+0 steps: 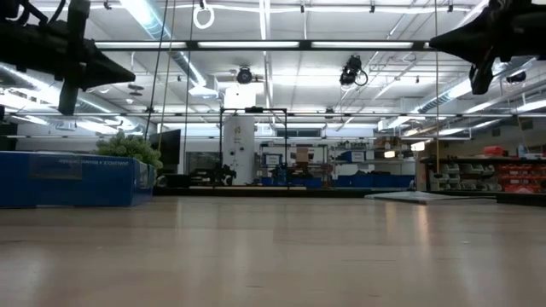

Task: Pick and place USB-C Cables
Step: Return to Home Position

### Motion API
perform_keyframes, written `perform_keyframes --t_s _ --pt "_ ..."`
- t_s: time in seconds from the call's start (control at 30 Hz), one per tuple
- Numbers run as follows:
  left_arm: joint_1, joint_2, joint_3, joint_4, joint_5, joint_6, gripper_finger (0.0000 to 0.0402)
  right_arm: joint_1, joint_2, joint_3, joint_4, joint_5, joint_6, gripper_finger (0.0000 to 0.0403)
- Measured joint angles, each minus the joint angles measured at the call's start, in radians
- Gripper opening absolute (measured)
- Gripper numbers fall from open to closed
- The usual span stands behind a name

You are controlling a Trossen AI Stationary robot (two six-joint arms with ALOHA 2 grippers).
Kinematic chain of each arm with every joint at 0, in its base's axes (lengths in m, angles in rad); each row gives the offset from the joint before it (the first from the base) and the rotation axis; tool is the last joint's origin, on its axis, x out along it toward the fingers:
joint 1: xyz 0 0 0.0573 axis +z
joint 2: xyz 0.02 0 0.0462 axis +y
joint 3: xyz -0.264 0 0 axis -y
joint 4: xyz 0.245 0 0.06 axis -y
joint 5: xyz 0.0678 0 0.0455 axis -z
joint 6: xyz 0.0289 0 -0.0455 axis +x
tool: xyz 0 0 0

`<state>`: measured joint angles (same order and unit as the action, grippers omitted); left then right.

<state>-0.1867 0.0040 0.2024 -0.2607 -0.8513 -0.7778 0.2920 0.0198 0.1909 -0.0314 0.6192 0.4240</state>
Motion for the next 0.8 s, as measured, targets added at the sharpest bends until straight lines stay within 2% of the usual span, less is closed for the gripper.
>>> perform_keyframes --t_s 0.13,0.33,0.37,0.63,0.8 --pt "0.0 0.0 -0.051 0.066 0.032 -0.036 0.0004 -0.052 0.02 -0.02 0.023 -0.029 0.004 0.0005" --pt "0.0 0.002 -0.193 0.341 0.116 -0.087 0.0003 -0.113 0.057 -0.159 0.26 -0.101 0.082 0.0005" --pt "-0.001 0.009 -0.193 0.347 0.115 -0.087 0.0003 -0.119 0.064 -0.184 0.304 -0.116 0.099 0.0005" --pt "-0.001 0.028 -0.193 0.353 0.162 -0.093 0.0003 -0.146 0.101 -0.185 0.268 -0.124 0.133 0.0005" --pt "-0.001 0.029 -0.193 0.341 0.147 -0.064 0.0013 -0.152 0.101 -0.185 0.267 -0.109 0.132 0.0013"
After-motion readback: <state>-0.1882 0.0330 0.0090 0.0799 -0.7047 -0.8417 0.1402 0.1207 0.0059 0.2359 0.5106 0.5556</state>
